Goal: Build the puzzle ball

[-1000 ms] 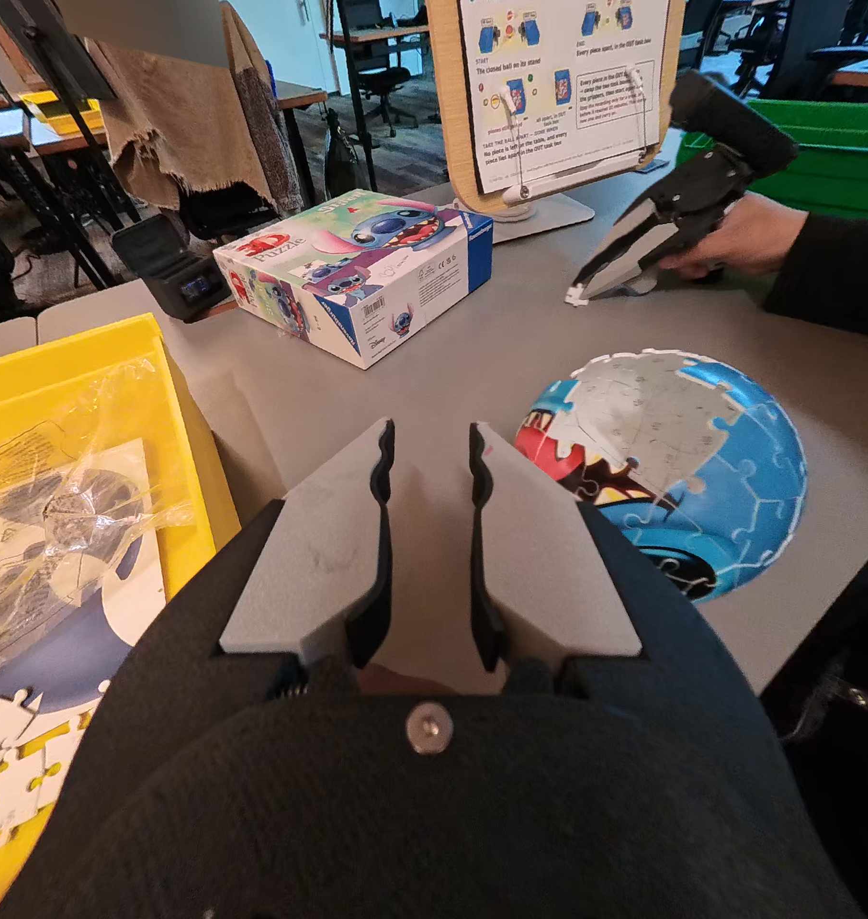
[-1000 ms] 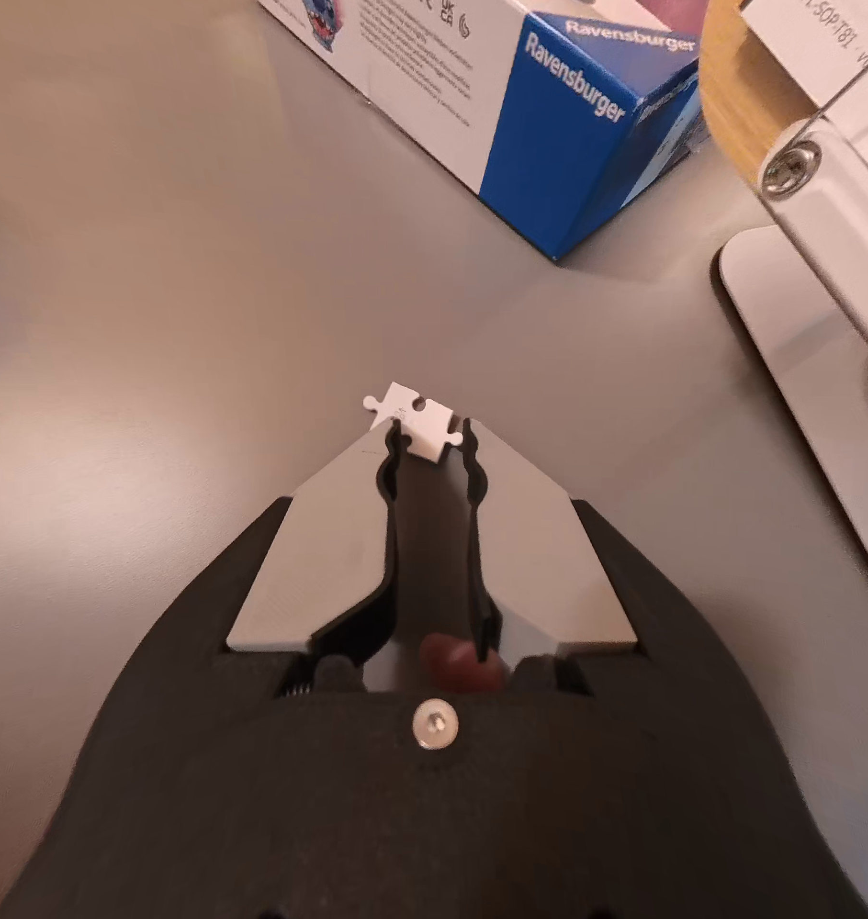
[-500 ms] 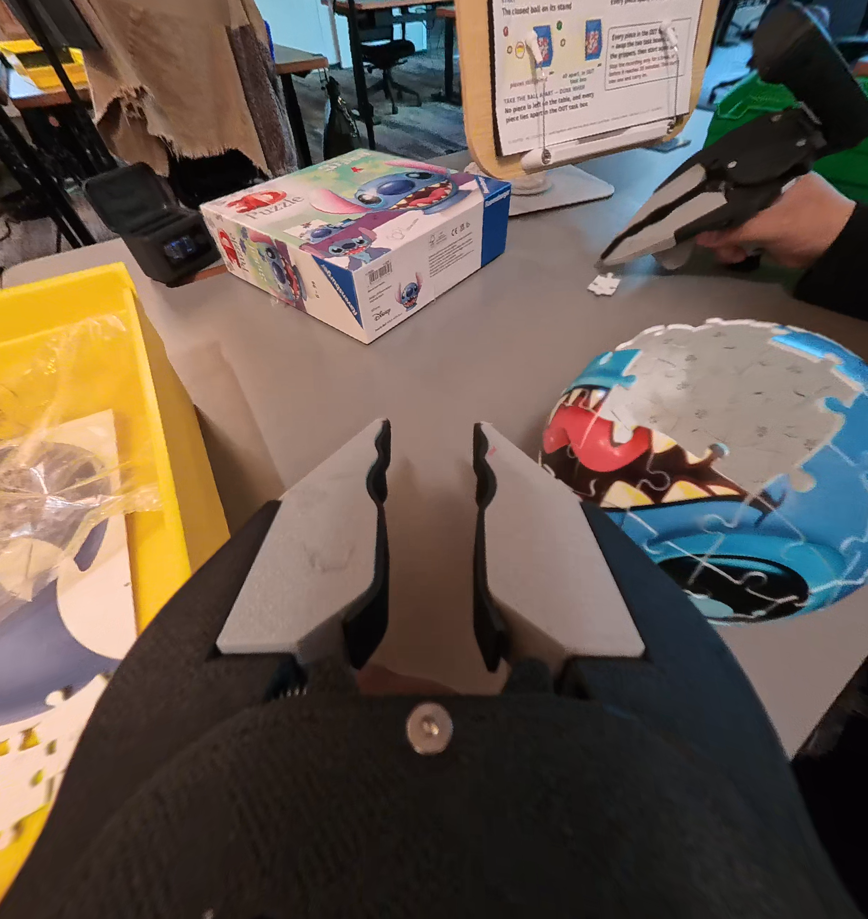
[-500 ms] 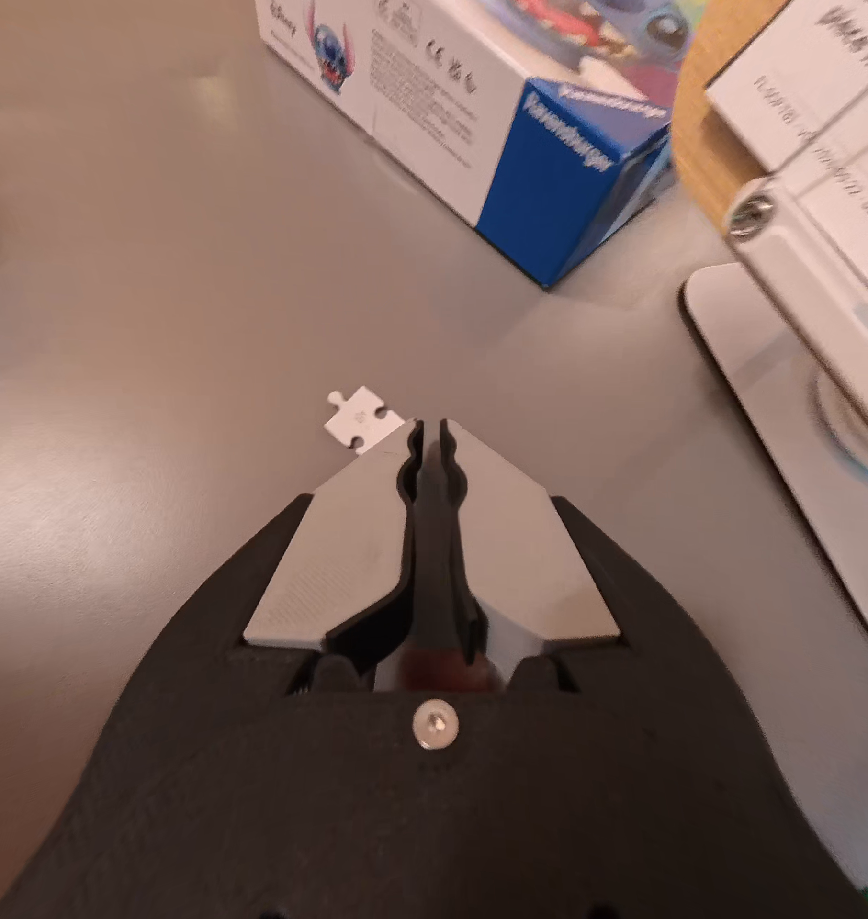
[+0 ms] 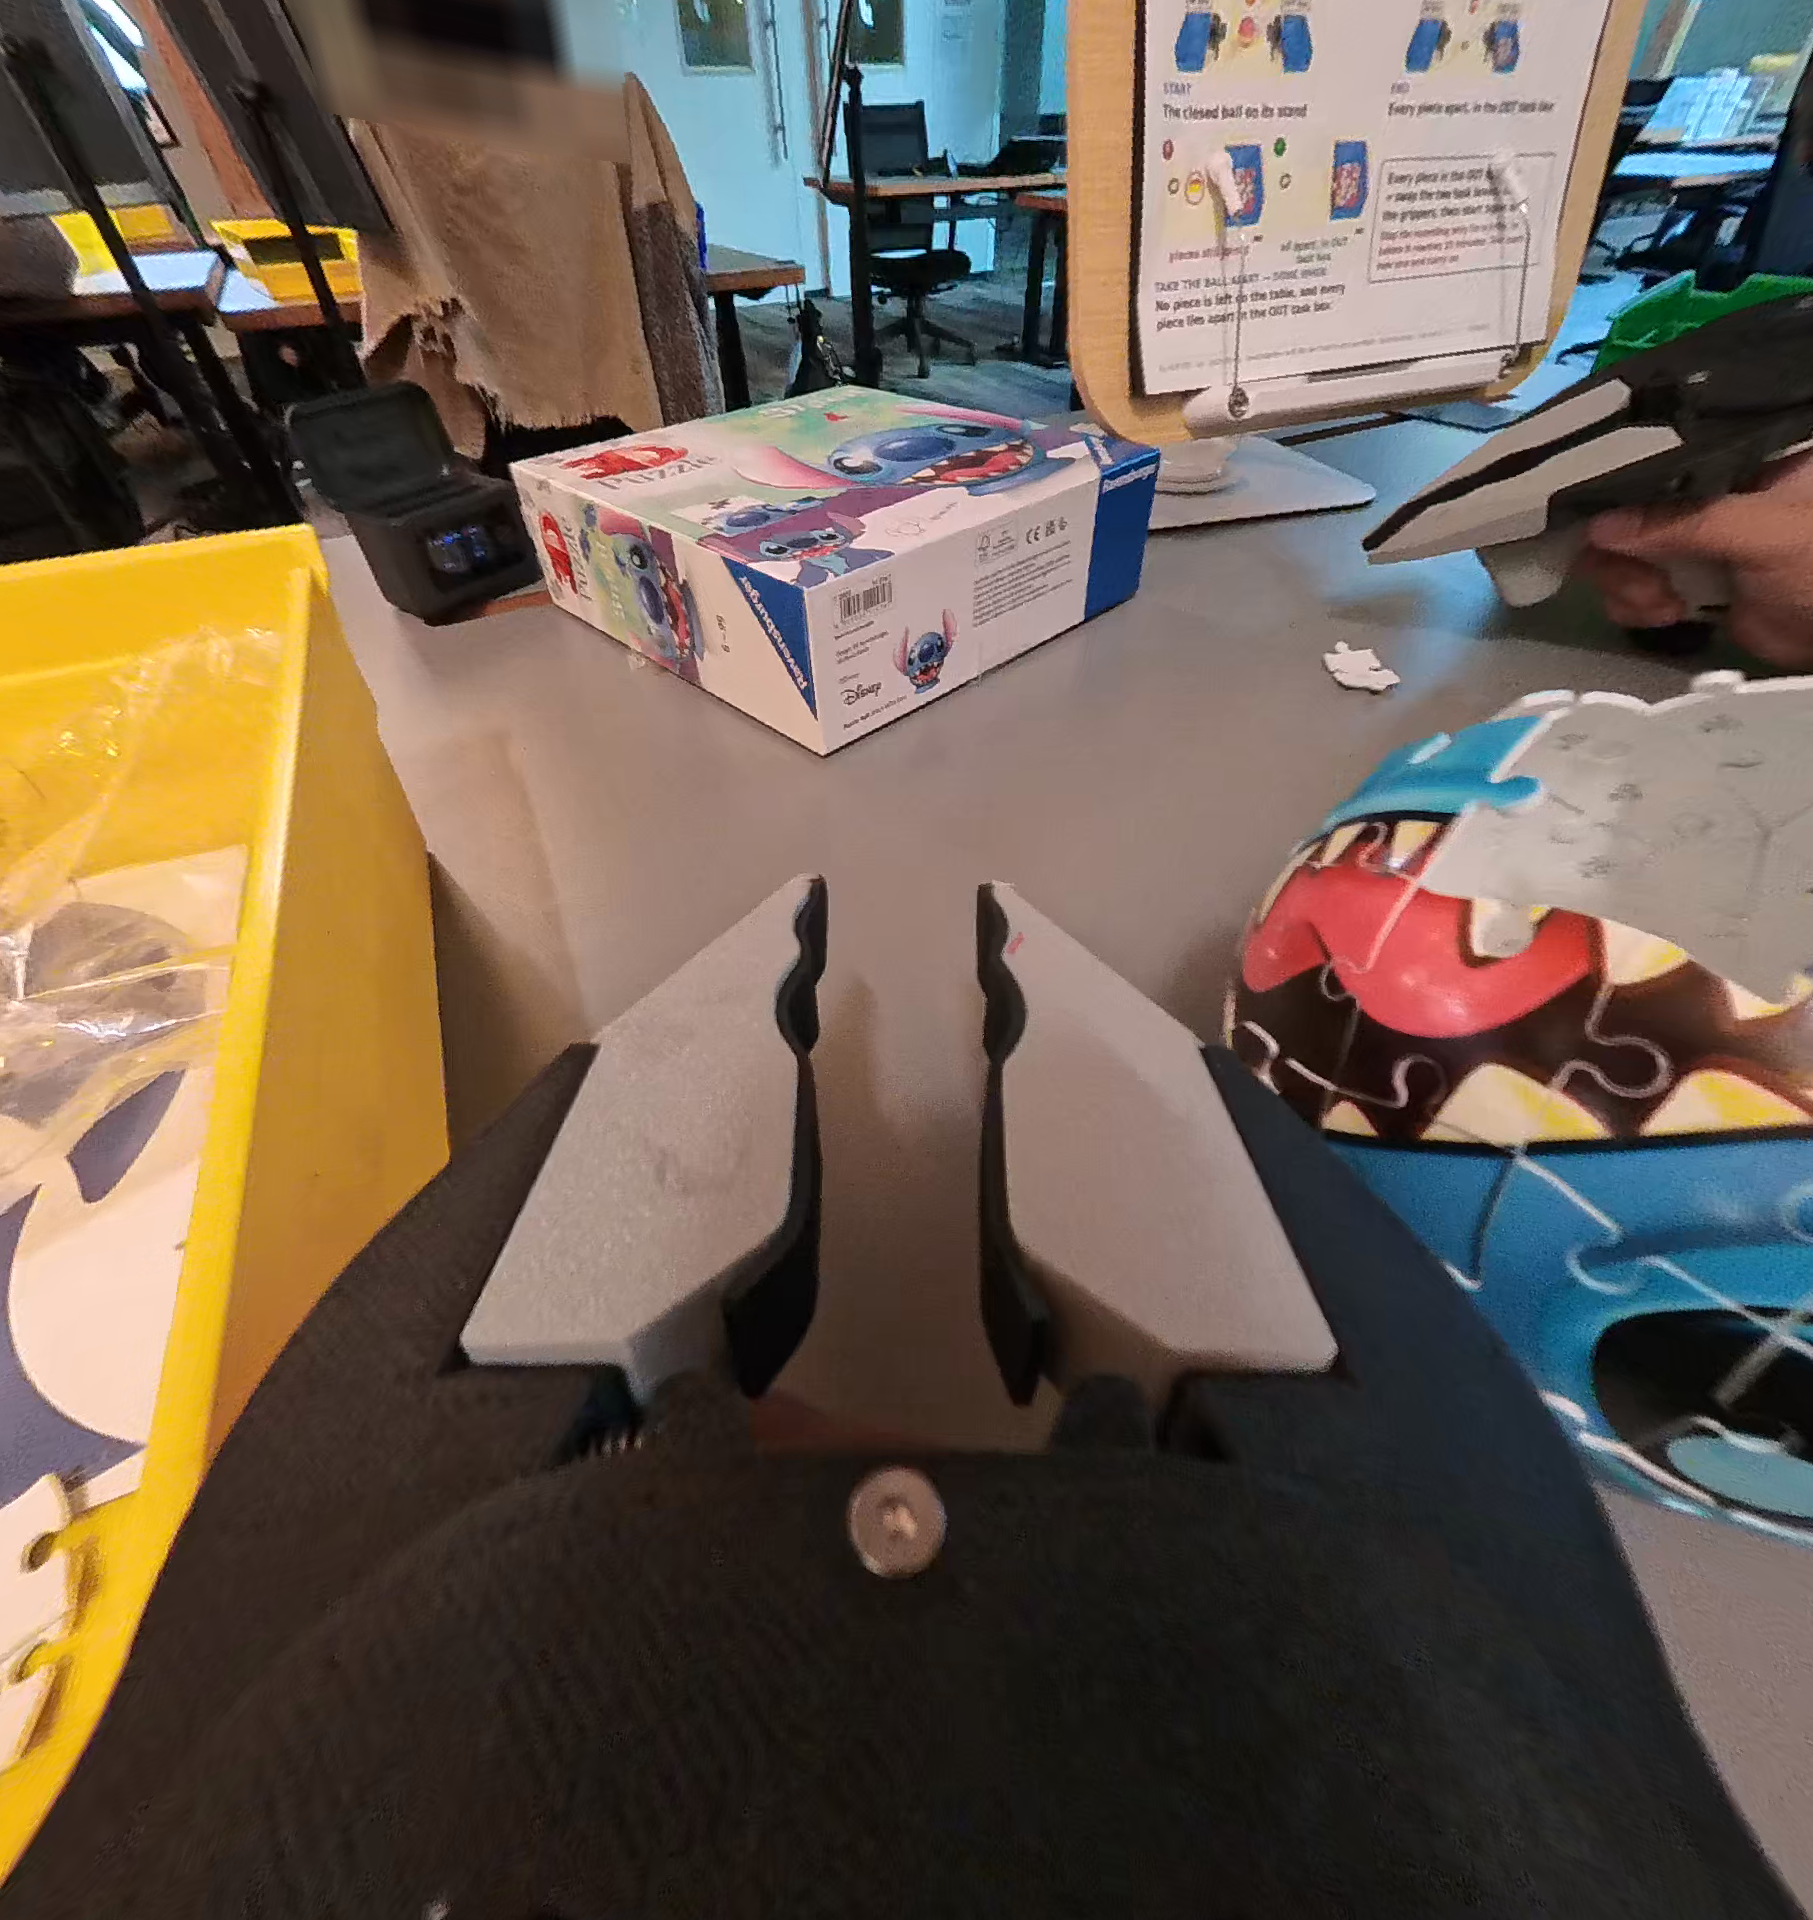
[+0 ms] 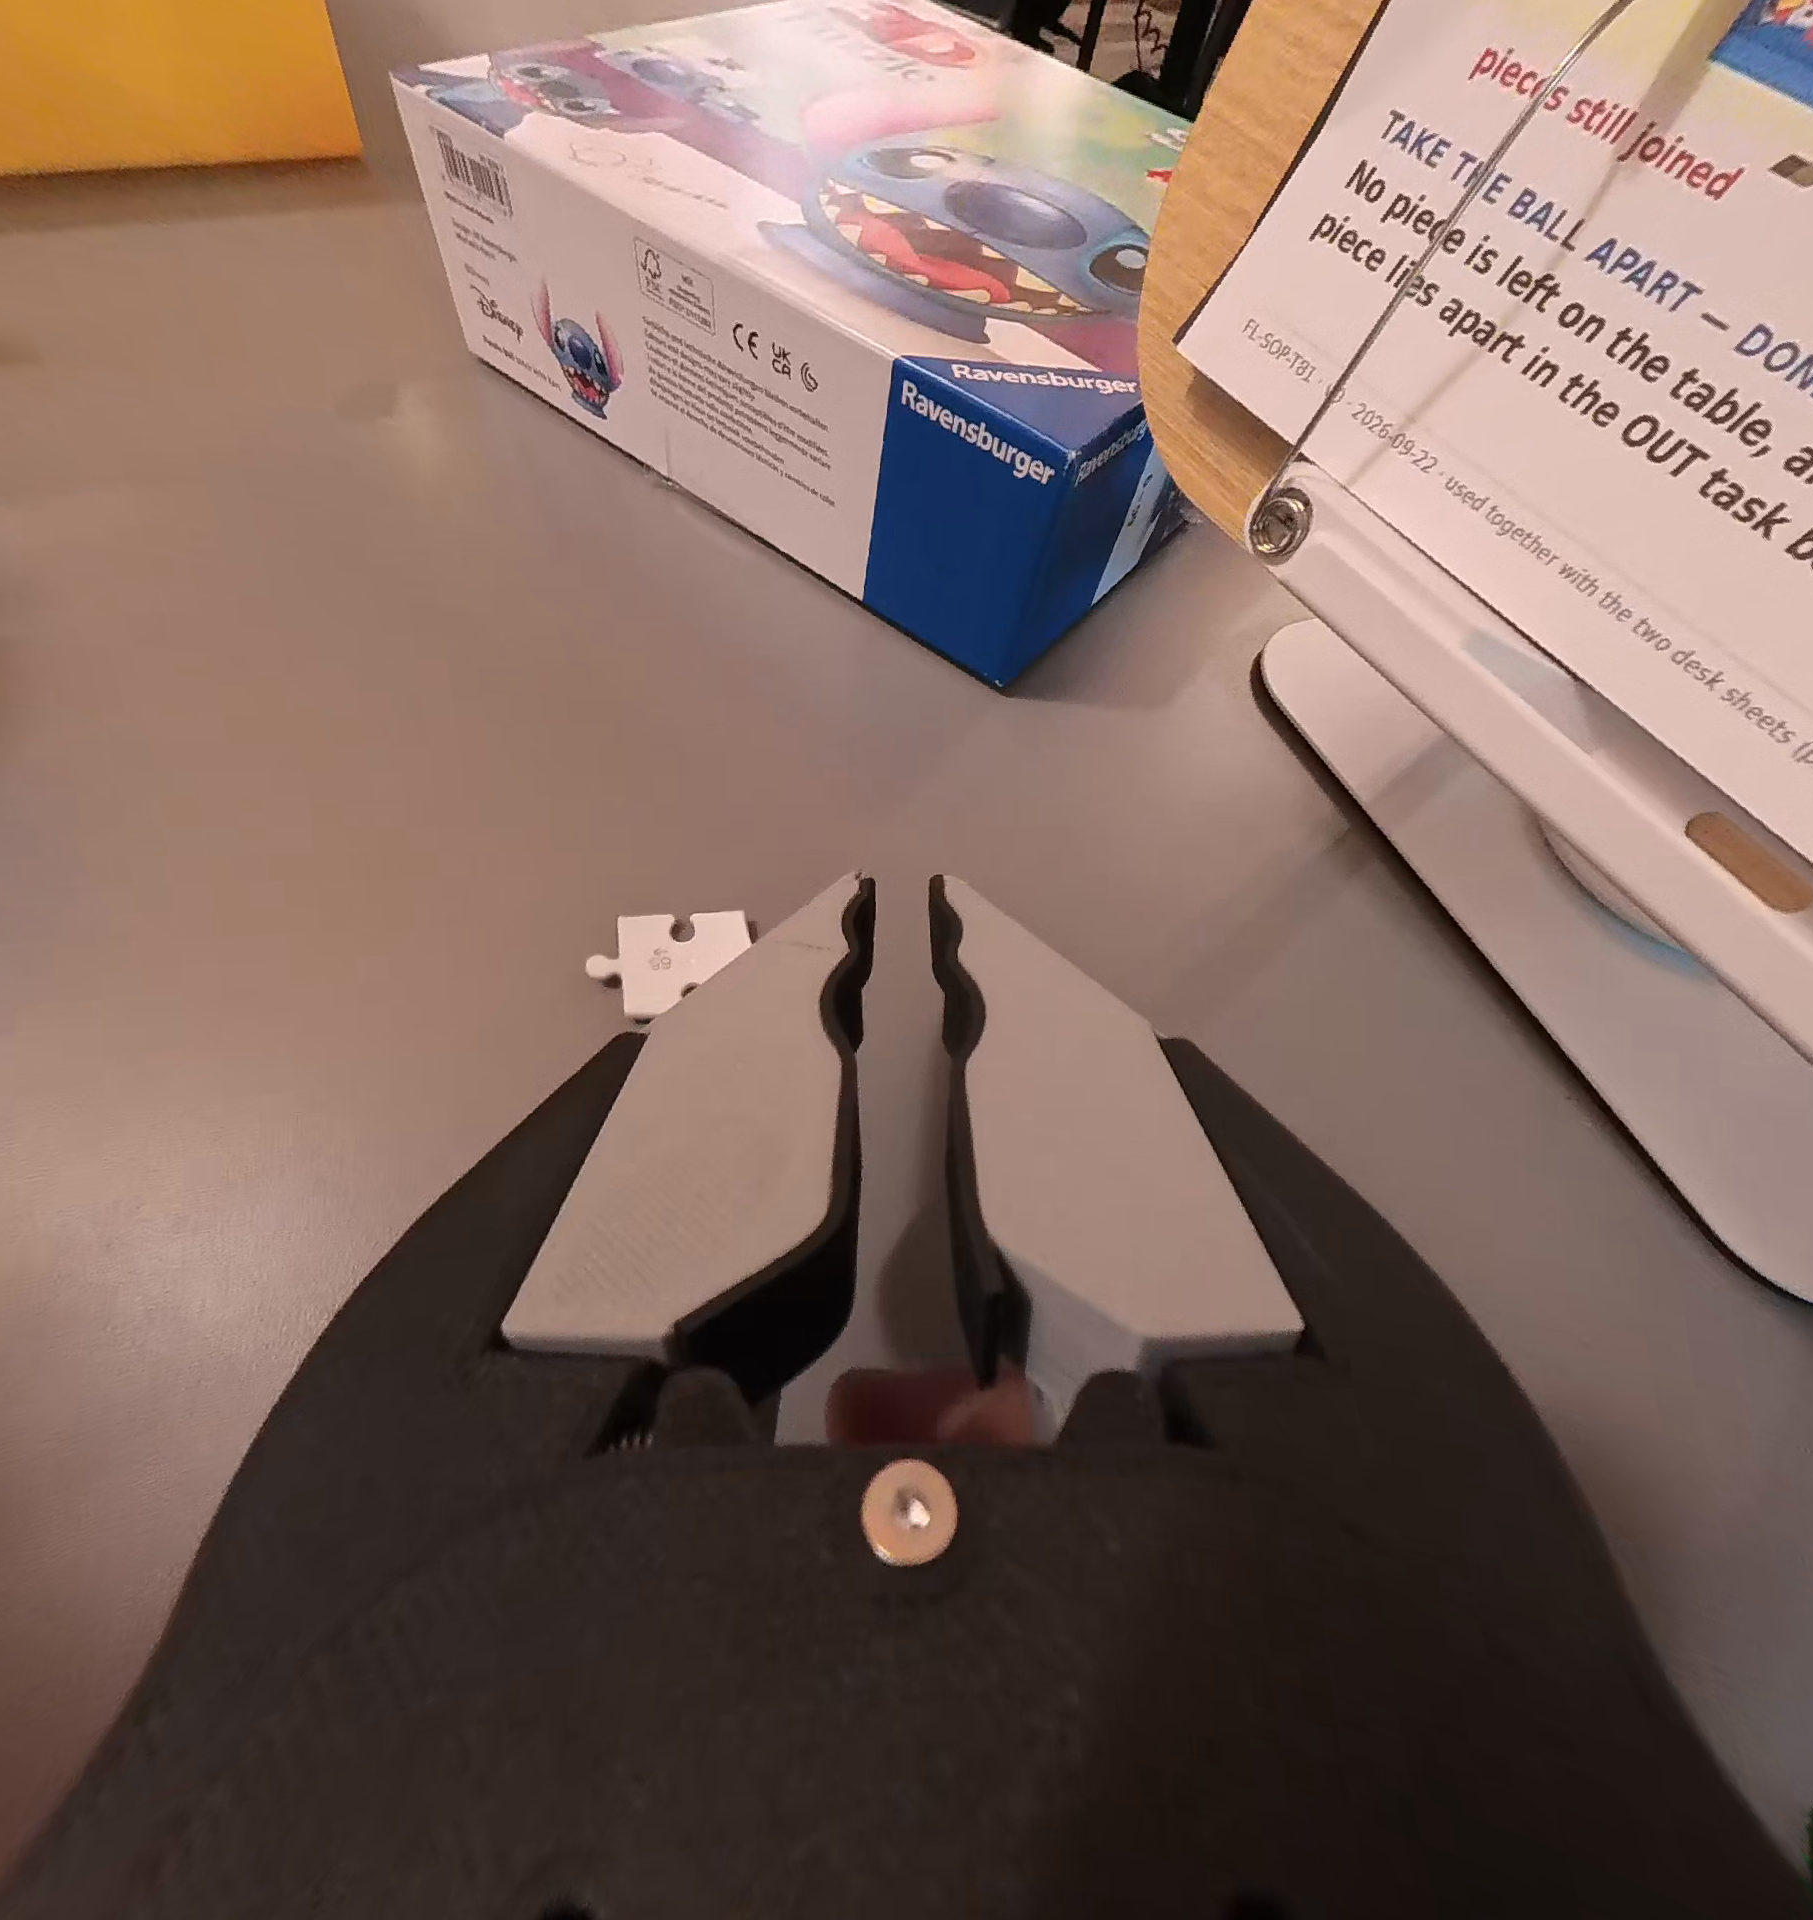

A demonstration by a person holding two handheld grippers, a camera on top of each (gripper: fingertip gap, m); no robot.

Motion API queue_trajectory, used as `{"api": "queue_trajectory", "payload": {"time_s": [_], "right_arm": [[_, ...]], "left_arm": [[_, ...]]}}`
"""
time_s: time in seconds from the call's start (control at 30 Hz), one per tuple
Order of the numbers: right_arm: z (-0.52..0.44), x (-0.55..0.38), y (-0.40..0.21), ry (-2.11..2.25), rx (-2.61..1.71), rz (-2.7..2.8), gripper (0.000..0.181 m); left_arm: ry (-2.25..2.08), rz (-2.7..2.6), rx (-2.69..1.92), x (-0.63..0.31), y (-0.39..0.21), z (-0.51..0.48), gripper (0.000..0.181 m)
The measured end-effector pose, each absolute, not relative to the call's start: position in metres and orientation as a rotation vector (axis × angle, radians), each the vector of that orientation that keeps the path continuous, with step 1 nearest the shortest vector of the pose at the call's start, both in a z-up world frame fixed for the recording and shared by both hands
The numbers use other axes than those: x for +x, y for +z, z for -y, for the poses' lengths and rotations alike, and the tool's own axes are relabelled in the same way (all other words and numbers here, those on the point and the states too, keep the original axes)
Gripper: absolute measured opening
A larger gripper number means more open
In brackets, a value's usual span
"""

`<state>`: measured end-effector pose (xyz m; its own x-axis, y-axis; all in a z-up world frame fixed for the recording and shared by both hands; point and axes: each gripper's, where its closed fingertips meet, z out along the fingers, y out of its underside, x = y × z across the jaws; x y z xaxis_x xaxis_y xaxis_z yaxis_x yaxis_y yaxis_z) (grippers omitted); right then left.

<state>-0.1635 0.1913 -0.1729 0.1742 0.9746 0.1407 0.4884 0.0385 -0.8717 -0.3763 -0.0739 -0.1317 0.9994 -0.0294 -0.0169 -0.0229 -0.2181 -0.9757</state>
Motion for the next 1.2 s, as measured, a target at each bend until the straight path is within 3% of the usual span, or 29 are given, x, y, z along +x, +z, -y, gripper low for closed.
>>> {"api": "queue_trajectory", "payload": {"time_s": [1.2], "right_arm": [[-0.1932, -0.1649, -0.1684, 0.779, -1.592, 1.409, 0.008]], "left_arm": [[-0.009, -0.08, -1.79, -0.3708, -0.132, 0.0727, 0.024]]}}
